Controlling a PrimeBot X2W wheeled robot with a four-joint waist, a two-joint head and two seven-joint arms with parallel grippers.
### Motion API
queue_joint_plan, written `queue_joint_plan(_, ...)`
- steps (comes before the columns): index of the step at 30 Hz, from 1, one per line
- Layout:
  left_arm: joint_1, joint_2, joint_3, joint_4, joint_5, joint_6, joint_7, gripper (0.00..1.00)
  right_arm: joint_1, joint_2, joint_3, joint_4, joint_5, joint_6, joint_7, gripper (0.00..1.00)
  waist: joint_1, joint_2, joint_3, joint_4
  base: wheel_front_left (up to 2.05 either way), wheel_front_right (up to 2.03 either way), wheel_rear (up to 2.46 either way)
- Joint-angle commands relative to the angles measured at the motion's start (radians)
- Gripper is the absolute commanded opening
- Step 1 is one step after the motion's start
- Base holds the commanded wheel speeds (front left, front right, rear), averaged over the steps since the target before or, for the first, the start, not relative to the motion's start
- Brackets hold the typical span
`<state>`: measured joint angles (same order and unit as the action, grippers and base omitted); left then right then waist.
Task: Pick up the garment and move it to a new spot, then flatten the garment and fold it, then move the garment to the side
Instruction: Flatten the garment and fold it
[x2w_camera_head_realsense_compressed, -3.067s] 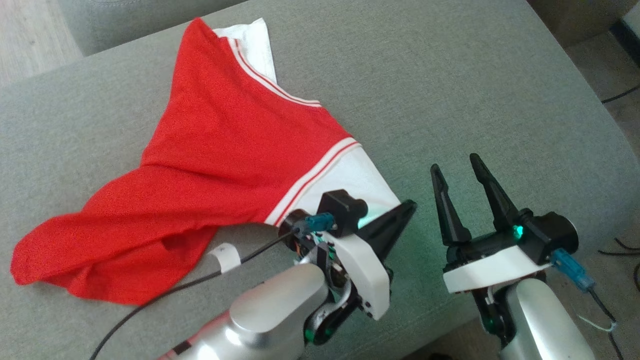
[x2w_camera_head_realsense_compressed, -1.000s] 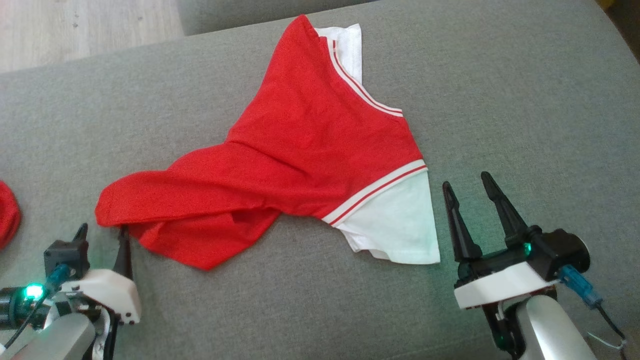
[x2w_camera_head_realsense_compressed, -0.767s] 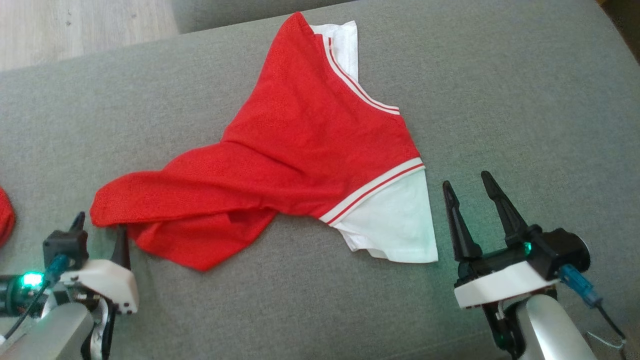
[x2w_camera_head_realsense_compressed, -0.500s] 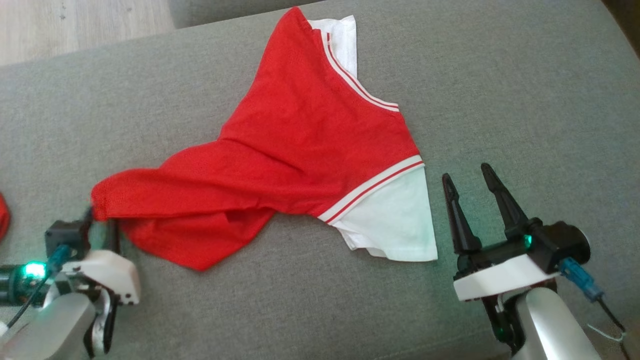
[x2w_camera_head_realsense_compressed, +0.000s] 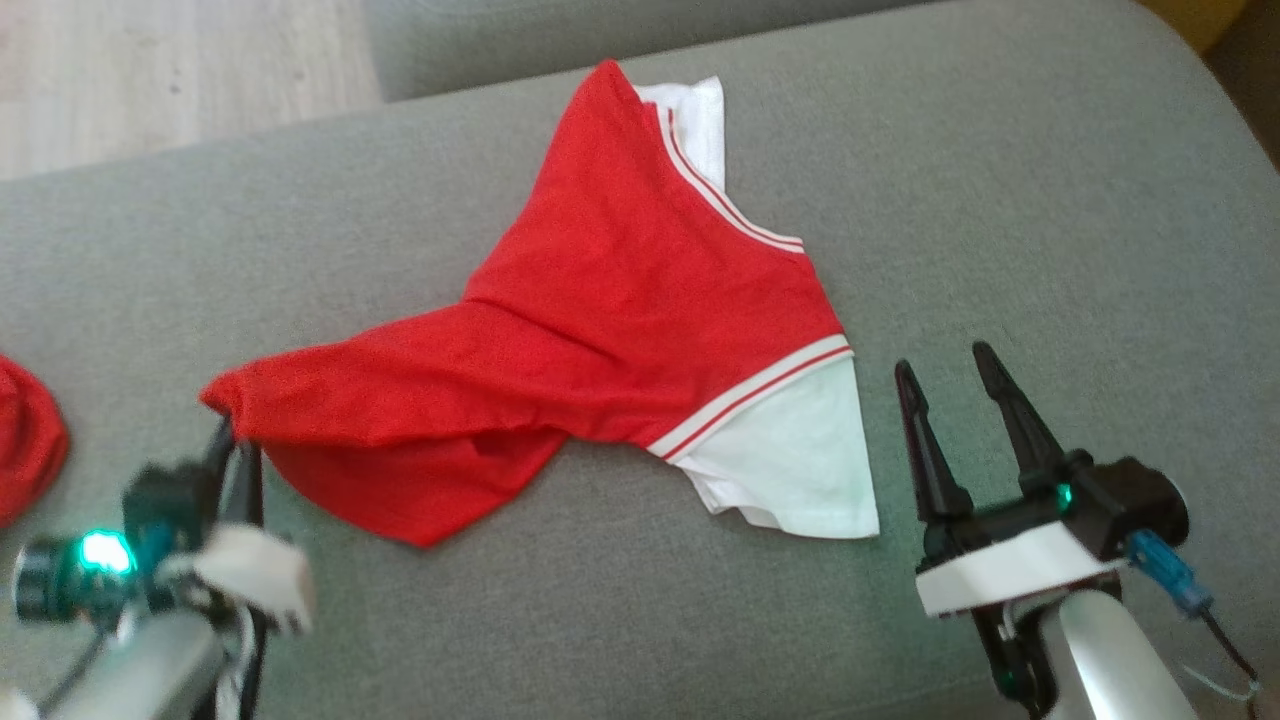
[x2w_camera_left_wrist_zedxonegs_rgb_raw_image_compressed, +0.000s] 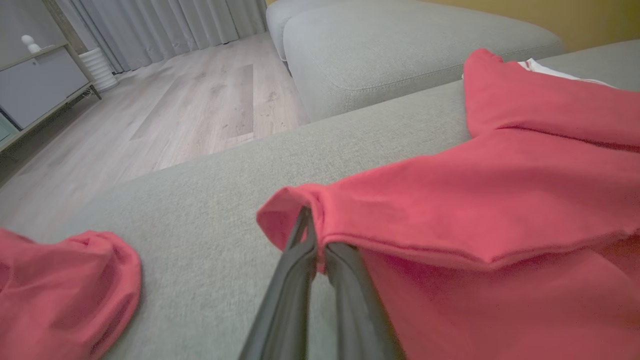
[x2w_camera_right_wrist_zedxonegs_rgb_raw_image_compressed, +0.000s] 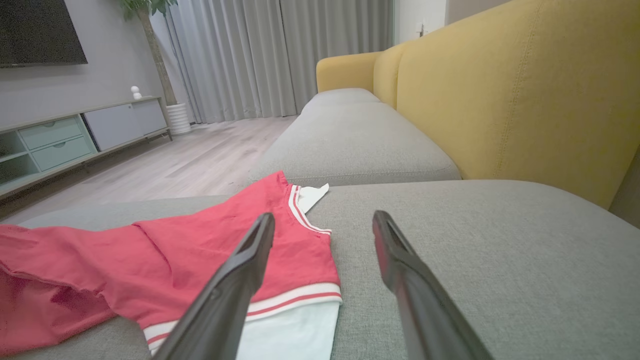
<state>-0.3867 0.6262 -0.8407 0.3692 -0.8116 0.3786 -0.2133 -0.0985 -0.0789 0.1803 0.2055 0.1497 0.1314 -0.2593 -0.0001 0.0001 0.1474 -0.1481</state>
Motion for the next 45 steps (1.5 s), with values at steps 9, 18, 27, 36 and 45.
queue_joint_plan(9, 0.322, 0.046, 0.035, -0.384, -0.051, 0.208, -0.028, 0.0, 0.048, -0.009, -0.006, -0.038, -0.003, -0.001, -0.002, 1.0, 0.0001, -0.0001, -0.04, 0.048, 0.0, 0.0, 0.0)
queue_joint_plan(18, 0.374, -0.072, 0.013, -0.245, -0.035, 0.143, -0.045, 0.4, 0.05, -0.029, 0.007, -0.033, -0.005, -0.001, -0.002, 1.0, 0.0001, -0.0001, -0.053, 0.076, 0.0, 0.0, 0.0)
queue_joint_plan(27, 0.44, -0.147, 0.128, -0.059, -0.009, 0.1, -0.048, 1.0, 0.056, -0.028, 0.018, -0.026, -0.003, -0.001, -0.002, 1.0, 0.0001, -0.0001, -0.088, 0.068, 0.0, 0.0, 0.0)
queue_joint_plan(36, 0.538, -0.264, 0.482, -0.239, 0.279, 0.037, -0.048, 1.0, 0.082, -0.041, -0.021, -0.04, -0.01, -0.001, -0.002, 1.0, 0.0001, -0.0001, -0.121, 0.092, 0.0, 0.0, 0.0)
queue_joint_plan(45, 0.55, -0.421, 0.642, -0.25, 0.397, -0.281, -0.048, 1.0, 0.094, -0.057, -0.023, -0.019, -0.045, -0.001, -0.002, 1.0, 0.0001, -0.0001, -0.134, 0.093, 0.0, 0.0, 0.0)
